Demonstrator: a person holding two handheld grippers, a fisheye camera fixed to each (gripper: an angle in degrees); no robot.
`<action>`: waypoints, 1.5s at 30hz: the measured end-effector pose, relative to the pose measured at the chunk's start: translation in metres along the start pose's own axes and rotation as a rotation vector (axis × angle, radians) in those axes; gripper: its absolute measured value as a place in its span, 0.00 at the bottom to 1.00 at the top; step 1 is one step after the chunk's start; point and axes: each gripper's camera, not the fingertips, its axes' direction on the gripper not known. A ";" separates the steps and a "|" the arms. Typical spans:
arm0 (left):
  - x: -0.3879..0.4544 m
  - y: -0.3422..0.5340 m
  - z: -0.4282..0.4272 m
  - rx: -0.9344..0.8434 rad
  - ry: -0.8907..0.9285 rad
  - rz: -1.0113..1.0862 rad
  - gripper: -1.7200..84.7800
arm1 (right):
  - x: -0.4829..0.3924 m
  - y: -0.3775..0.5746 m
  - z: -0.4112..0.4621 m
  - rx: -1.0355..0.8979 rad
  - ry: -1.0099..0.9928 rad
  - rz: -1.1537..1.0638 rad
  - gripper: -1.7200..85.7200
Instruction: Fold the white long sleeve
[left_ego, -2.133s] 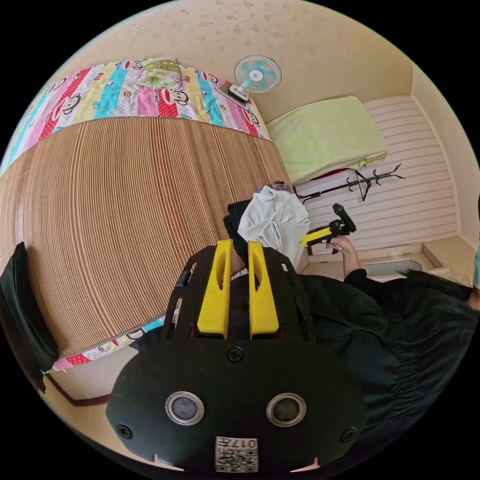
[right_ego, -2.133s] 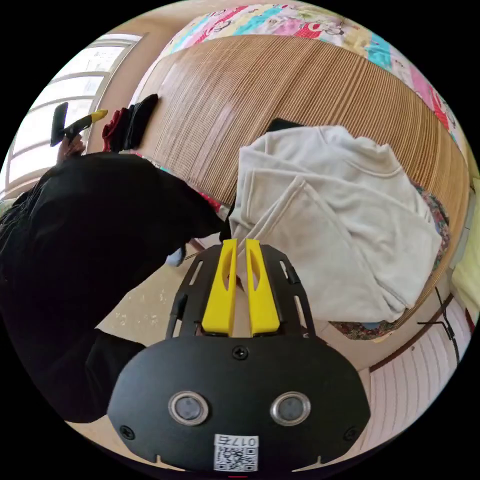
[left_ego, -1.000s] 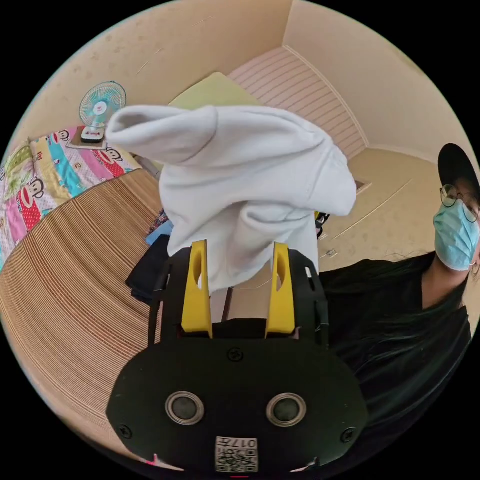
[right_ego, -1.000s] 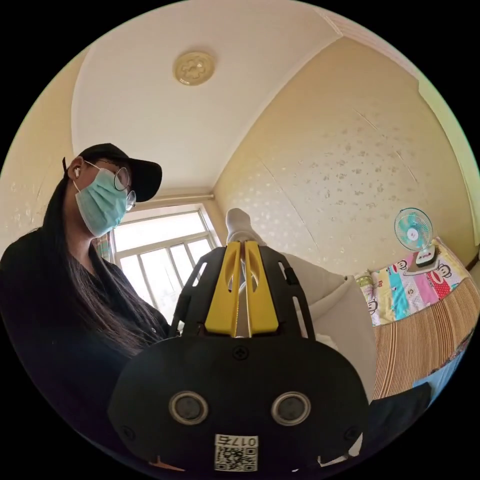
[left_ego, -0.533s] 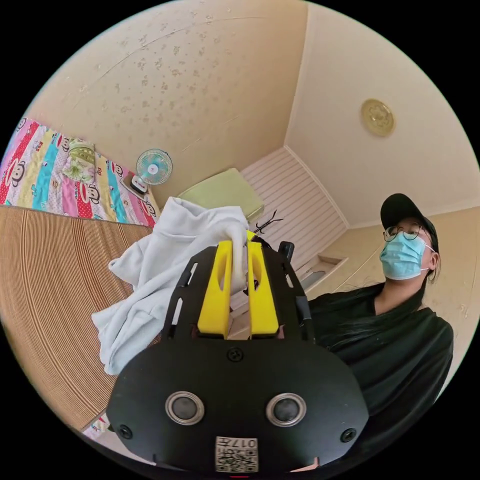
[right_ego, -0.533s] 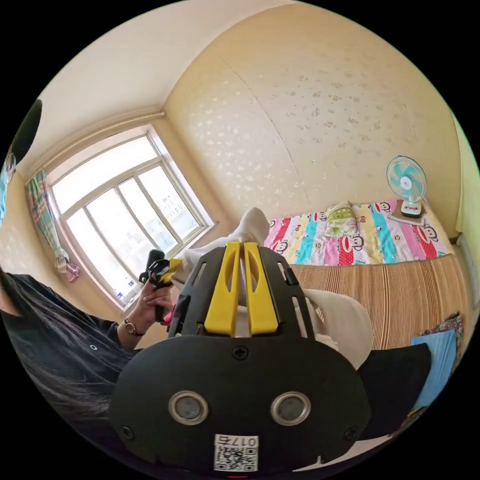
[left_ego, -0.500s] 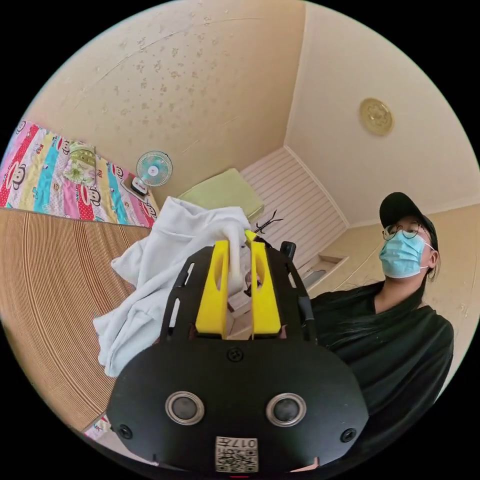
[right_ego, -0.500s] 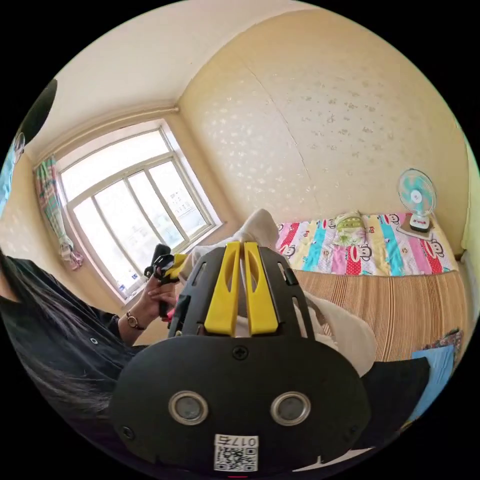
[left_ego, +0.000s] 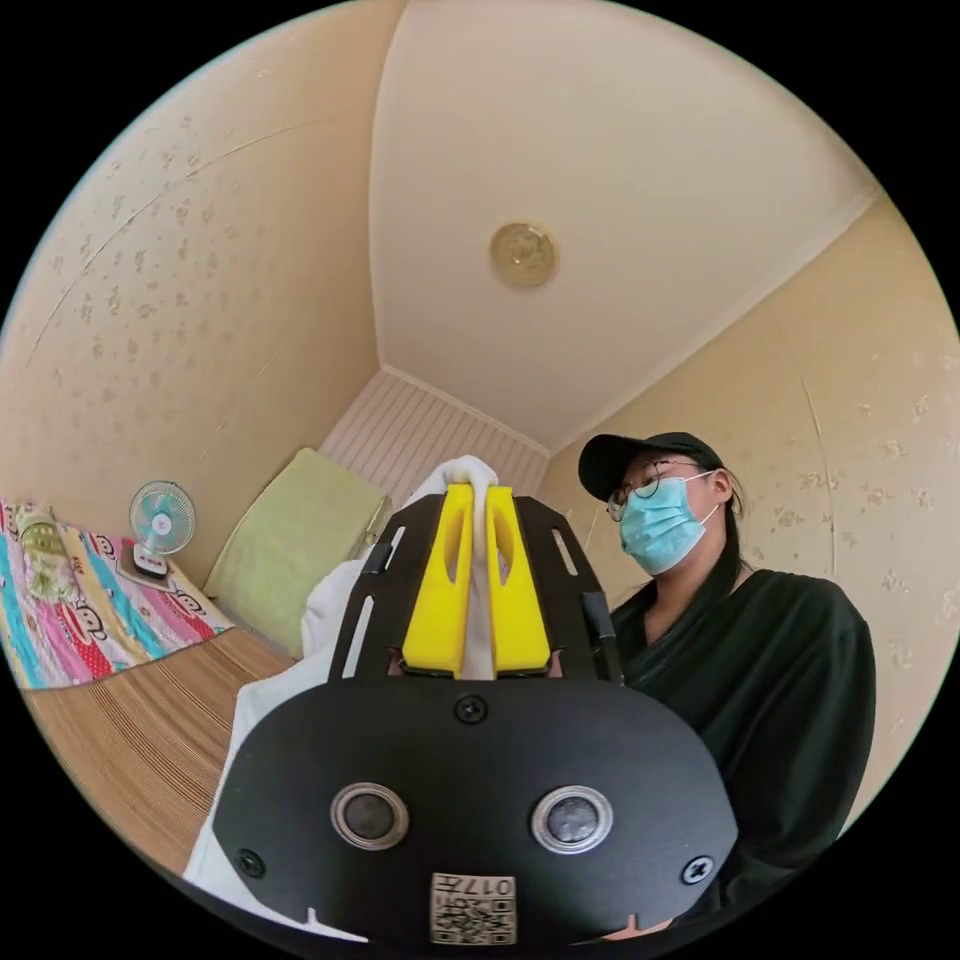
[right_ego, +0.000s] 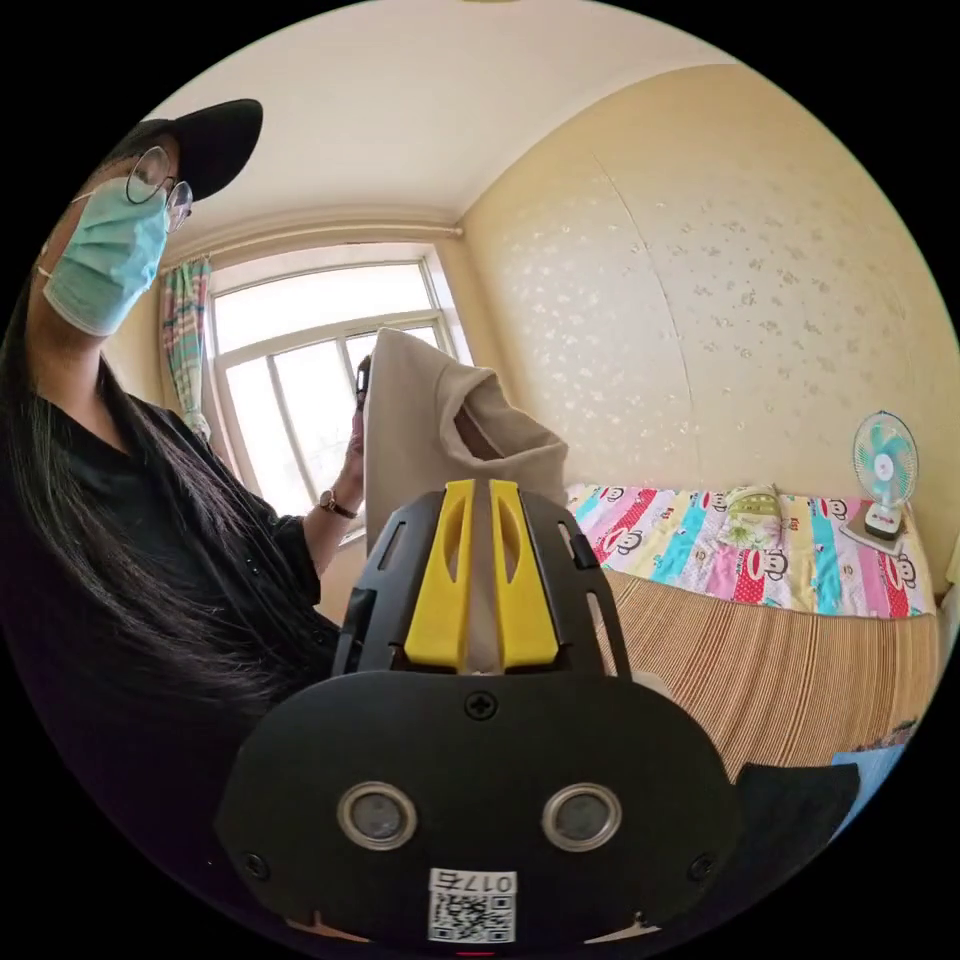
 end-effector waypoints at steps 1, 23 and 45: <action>0.011 -0.010 0.007 -0.016 0.024 0.023 0.01 | 0.004 0.007 0.002 -0.016 0.023 0.023 0.09; 0.182 -0.057 -0.041 0.001 -0.300 0.164 0.01 | 0.100 -0.063 0.032 0.016 0.001 0.040 0.06; -0.009 -0.168 0.007 -0.296 -1.010 -0.183 0.02 | 0.318 -0.329 0.070 -0.264 0.523 -0.192 0.06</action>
